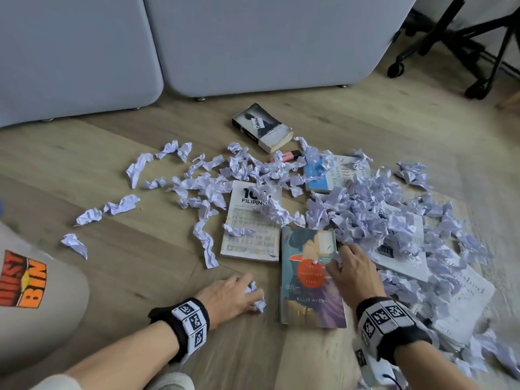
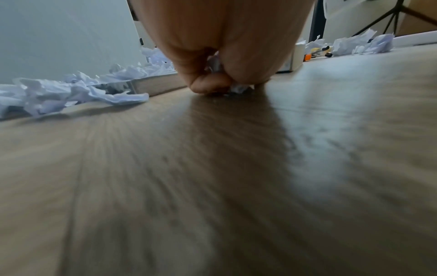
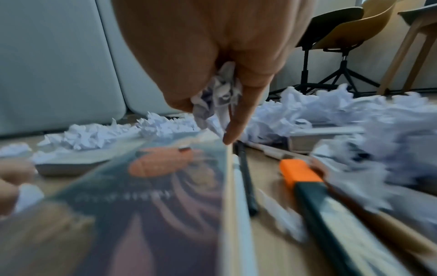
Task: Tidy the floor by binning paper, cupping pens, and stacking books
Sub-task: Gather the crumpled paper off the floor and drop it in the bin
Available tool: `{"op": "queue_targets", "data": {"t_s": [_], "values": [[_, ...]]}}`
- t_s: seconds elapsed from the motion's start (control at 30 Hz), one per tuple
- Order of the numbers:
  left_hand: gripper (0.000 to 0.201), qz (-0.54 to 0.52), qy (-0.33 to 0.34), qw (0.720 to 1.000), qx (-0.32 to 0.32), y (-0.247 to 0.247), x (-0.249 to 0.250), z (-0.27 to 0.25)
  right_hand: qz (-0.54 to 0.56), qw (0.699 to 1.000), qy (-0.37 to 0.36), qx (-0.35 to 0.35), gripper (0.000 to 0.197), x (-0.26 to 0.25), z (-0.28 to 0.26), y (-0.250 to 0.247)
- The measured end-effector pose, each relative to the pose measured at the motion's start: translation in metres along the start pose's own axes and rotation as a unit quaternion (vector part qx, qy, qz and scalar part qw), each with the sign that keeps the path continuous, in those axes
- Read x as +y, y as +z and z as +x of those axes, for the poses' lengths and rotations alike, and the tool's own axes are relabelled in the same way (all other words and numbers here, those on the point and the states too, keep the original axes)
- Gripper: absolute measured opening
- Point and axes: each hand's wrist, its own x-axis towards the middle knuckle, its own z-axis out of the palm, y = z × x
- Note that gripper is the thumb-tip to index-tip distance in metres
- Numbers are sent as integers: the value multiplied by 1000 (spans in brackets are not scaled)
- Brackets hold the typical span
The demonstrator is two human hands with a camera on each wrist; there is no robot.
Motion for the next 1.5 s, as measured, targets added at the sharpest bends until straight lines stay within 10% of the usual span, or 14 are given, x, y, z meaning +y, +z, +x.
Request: {"op": "queue_targets", "data": {"t_s": [0.13,0.3,0.4,0.53,0.73,0.87,1.07,1.23,1.5], "values": [[31,6,-59,980,191,4,-27,-2,6,996,-64,-64,24,-41,39,0],[44,-86,-288,872,387,-38,-68,-4,-12,989,-129,-67,44,-85,95,25],[60,-100,-373,848,364,-50,-87,4,-50,986,-112,-112,58,-94,111,50],[70,-83,-364,890,263,-47,-103,24,-110,969,-177,-133,46,-89,125,68],[38,-25,-319,932,170,-37,-136,43,-103,965,-242,5,23,-109,179,38],[27,-61,-301,942,133,-47,-142,38,-84,973,-213,-27,27,-160,220,36],[48,-236,-432,824,281,-69,-158,28,-79,962,-154,-210,89,-208,234,82],[95,-136,-435,868,197,-55,-177,19,-155,930,-284,-172,62,-224,201,107],[23,-86,-416,900,92,-72,-170,4,-124,867,-463,-134,74,-233,190,111]]}}
